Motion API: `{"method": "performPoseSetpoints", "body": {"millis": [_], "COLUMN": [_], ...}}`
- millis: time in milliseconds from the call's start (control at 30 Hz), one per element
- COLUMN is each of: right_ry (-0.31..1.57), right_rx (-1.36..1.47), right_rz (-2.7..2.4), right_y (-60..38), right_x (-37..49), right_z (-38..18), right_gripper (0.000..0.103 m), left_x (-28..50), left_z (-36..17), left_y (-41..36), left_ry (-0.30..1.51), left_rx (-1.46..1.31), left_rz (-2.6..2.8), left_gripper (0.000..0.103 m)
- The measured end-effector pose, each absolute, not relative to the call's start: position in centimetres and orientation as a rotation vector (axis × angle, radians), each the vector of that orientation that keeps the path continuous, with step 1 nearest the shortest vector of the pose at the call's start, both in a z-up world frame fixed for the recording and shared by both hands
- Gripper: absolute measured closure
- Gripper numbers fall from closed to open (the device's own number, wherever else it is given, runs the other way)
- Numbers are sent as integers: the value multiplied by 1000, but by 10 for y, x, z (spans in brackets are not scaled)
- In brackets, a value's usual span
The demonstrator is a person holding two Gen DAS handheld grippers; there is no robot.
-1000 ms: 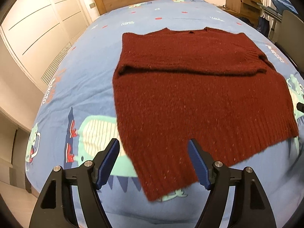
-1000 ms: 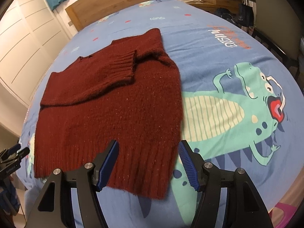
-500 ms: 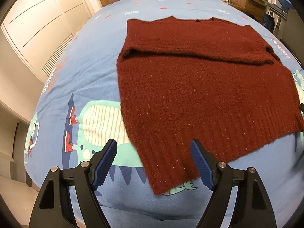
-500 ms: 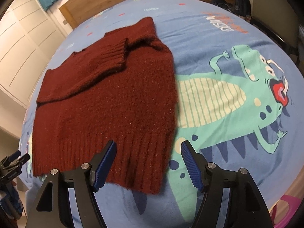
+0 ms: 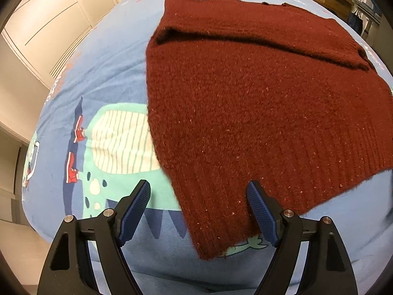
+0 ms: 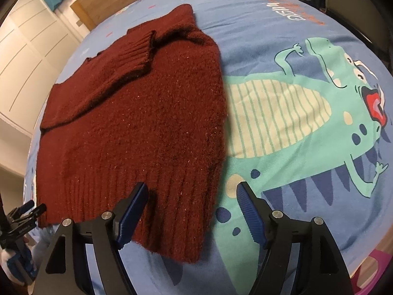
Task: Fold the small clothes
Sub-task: 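Move both grippers to the ribbed sweater hem and grasp it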
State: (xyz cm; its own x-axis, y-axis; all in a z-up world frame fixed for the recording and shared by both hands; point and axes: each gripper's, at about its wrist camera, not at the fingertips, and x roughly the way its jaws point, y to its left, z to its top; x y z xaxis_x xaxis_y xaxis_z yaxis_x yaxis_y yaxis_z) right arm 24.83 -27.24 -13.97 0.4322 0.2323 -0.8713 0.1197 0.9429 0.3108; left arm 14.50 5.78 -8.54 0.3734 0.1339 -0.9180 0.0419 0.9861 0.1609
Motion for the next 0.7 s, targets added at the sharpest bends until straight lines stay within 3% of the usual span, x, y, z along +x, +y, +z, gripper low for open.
{"method": "performPoseSetpoints", "body": {"millis": [533, 700], "right_ry": [1135, 1137], "right_rx": [350, 353], "right_rz": [97, 105], "right_y": [-276, -279], "right_x": [256, 255], "right_z": [-143, -143], "right_gripper": [23, 23], "left_x": [152, 158], "left_z": [-91, -96], "left_y": [76, 106], "left_ry": [1206, 1237], "left_rx": [124, -8], "left_rz": [43, 0], "left_gripper": [18, 17]}}
